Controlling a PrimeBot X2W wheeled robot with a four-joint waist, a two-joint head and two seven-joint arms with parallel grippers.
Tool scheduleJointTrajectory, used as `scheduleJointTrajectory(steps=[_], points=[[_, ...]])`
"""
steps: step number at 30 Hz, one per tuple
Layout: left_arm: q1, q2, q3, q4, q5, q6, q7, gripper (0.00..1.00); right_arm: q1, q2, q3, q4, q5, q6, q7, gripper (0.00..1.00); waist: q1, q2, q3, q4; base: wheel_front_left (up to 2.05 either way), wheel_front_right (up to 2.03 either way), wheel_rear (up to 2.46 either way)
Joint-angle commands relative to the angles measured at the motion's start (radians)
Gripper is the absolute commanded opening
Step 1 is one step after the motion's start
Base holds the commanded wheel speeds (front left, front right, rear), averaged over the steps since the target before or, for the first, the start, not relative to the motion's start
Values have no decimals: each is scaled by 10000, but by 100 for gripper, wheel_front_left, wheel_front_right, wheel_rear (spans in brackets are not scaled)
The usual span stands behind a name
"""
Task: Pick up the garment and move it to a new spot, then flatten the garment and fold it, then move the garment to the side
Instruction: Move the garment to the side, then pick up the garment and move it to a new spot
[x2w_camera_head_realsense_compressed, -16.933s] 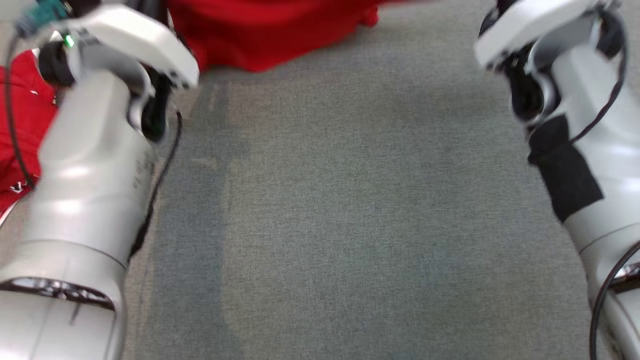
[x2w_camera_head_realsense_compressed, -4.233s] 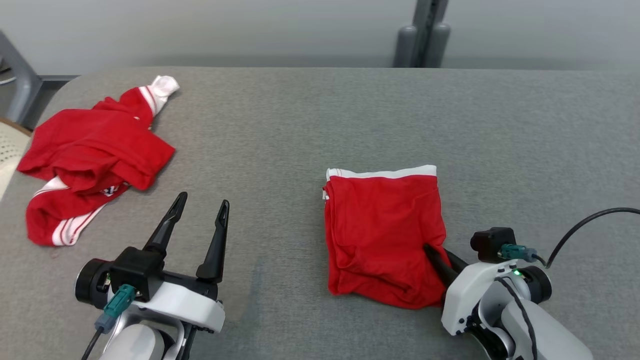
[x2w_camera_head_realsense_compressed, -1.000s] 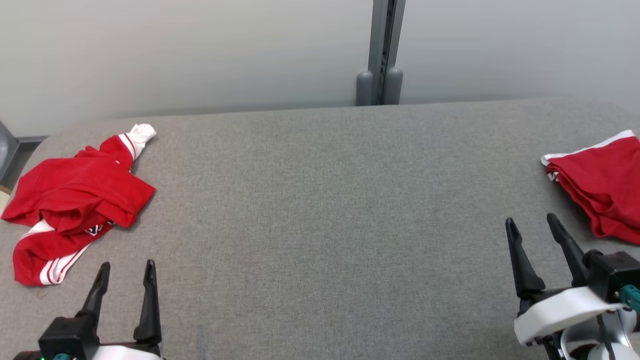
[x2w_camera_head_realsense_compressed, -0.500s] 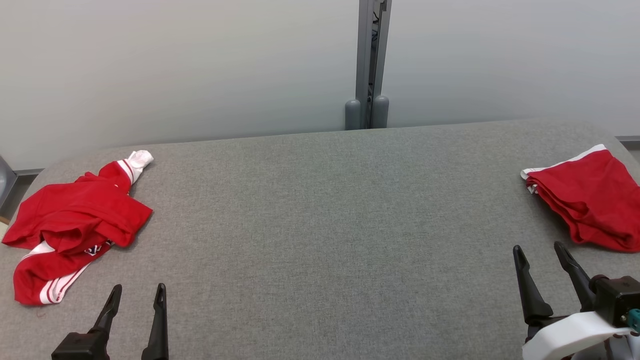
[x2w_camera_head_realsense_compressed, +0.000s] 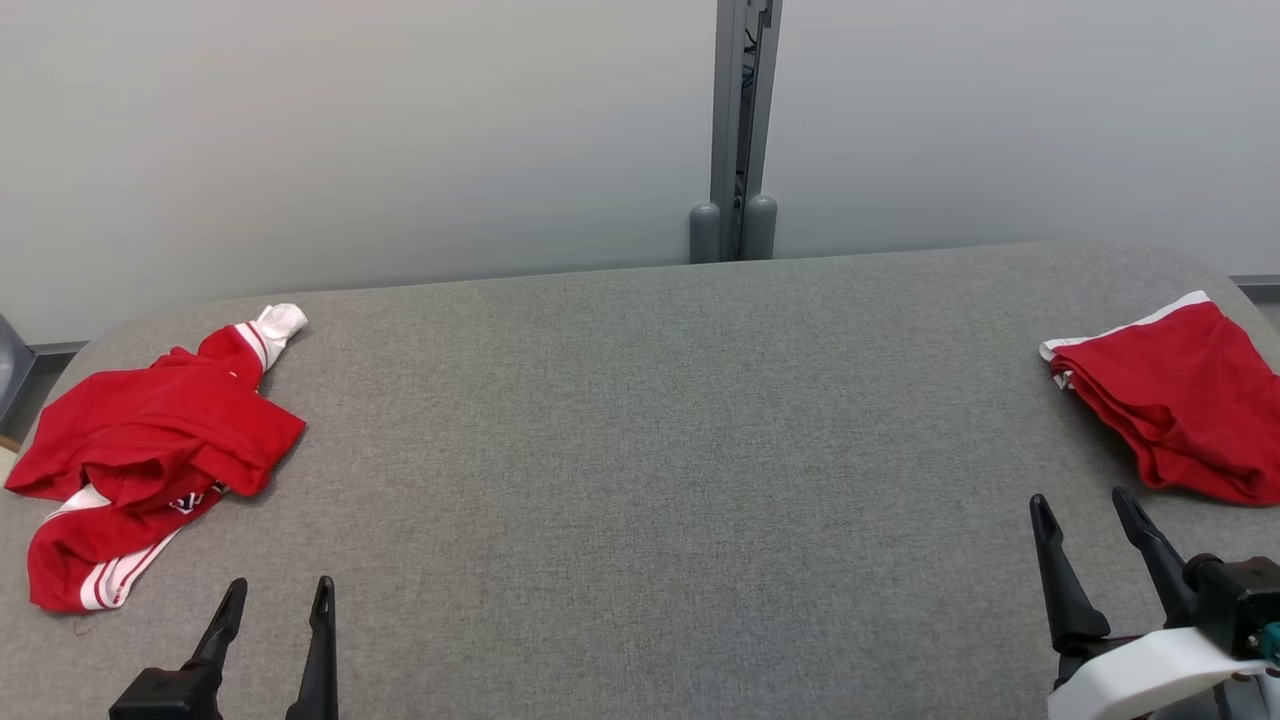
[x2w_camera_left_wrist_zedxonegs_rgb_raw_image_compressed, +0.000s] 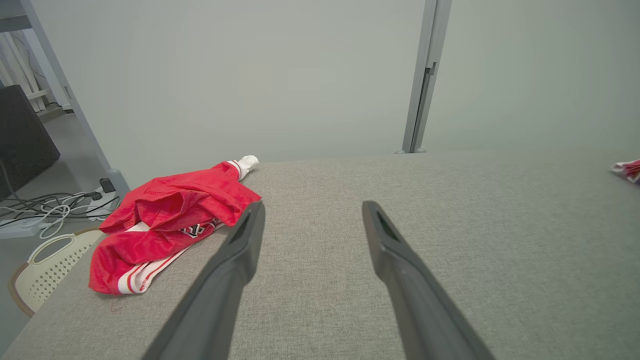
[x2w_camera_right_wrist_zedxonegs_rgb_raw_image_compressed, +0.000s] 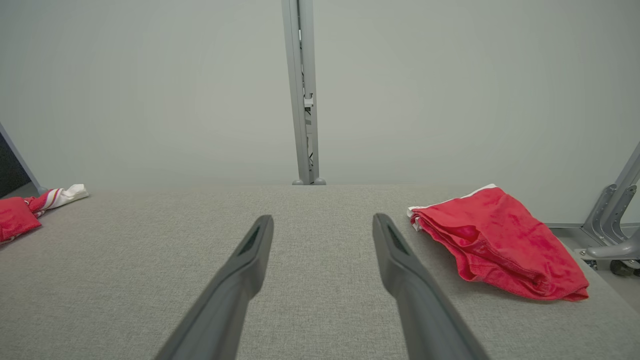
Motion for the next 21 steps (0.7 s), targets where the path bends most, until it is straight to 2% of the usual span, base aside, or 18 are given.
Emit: scheduleJointTrajectory(steps=[1, 7, 12, 21], points=[[-5, 48, 18, 21, -50, 23, -13, 100, 87, -18, -21, -50, 76, 1, 8, 100, 0, 0, 12, 10, 0, 0, 0], [-84, 54, -6, 34, -86, -1, -34, 100, 129, -17, -54, -83, 151, 1, -18, 100, 0, 0, 52, 90, 0, 0, 0], [-308, 104, -16, 3, -61, -46, 15, 100, 173, -16, -100, -195, 199, 1, -25, 100, 0, 0, 120, 411, 0, 0, 0], [-689, 53, -101, 110, -119, -189, 55, 100, 373, -19, 107, -478, 342, 1, 39, 100, 0, 0, -22, 1918, 0, 0, 0]])
